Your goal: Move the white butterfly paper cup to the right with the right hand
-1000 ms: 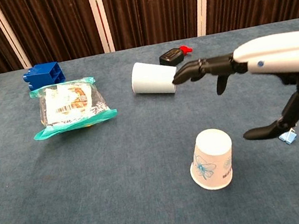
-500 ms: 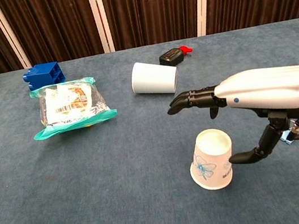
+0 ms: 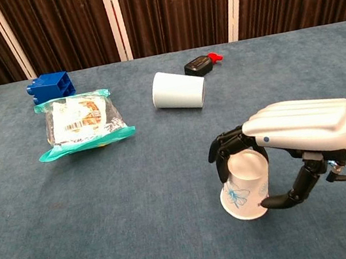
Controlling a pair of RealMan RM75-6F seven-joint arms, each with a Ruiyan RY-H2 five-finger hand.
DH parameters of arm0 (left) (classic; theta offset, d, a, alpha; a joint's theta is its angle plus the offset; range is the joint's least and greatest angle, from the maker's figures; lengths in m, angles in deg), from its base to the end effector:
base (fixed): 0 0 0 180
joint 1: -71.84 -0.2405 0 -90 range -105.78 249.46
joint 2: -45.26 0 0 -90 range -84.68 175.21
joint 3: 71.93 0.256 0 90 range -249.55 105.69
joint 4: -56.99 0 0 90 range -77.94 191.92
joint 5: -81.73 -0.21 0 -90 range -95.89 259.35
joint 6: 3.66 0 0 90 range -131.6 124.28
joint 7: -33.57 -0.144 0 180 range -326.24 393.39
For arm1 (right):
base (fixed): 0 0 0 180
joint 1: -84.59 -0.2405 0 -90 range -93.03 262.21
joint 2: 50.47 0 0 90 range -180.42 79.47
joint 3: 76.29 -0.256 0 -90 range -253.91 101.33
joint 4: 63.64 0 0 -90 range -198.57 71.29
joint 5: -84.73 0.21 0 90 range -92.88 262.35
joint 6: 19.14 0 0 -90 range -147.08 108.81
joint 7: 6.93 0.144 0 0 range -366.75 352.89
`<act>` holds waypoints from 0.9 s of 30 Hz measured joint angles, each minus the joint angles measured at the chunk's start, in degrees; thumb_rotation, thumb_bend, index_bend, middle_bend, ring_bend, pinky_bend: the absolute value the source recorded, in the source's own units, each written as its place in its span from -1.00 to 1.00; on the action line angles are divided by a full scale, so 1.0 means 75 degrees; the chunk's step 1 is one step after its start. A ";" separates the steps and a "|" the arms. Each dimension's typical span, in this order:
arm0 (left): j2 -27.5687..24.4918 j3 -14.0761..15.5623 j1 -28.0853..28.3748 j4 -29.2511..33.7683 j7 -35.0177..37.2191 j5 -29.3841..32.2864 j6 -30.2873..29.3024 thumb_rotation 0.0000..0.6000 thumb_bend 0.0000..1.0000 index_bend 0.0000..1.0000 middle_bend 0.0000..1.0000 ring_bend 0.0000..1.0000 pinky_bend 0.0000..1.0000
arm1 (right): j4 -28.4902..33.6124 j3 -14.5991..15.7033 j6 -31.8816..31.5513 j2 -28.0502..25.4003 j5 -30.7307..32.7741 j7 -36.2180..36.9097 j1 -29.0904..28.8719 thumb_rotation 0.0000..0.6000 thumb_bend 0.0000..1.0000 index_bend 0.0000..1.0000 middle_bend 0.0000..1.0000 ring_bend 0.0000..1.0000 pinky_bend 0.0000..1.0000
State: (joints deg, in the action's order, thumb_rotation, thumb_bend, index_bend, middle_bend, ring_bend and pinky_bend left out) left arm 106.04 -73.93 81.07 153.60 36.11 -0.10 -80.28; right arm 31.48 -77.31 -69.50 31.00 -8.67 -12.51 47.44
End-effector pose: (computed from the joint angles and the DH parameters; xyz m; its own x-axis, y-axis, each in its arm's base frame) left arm -0.3050 0.1986 0.1529 0.3327 0.1374 0.9330 0.9421 -0.0046 -0.3353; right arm -0.1406 -0.2521 -0.0213 0.5157 -0.3798 0.7680 -0.7106 -0.6904 0.1358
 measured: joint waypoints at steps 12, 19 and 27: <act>-0.0009 0.0004 0.0001 0.0006 0.0031 -0.0002 -0.0001 1.00 -1.00 -1.00 -1.00 -1.00 -1.00 | -0.0048 -0.0007 -0.0176 0.0143 0.0266 -0.0233 0.0019 1.00 -0.21 0.19 -0.09 0.04 0.27; -0.0006 0.0005 0.0002 0.0001 0.0023 0.0000 -0.0002 1.00 -1.00 -1.00 -1.00 -1.00 -1.00 | 0.0050 -0.0028 -0.0237 -0.0007 0.0331 -0.0290 0.0003 1.00 -0.21 0.20 -0.08 0.04 0.29; -0.0006 0.0015 0.0003 0.0019 0.0004 0.0006 0.0008 1.00 -1.00 -1.00 -1.00 -1.00 -1.00 | 0.0176 -0.0231 -0.0302 -0.0568 0.0553 -0.0454 -0.0060 1.00 -0.21 0.20 -0.08 0.04 0.29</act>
State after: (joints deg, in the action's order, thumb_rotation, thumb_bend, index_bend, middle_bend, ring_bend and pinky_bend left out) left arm 106.00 -73.82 81.09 153.74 36.15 -0.06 -80.23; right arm 32.80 -79.05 -71.77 26.73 -4.52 -15.91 46.99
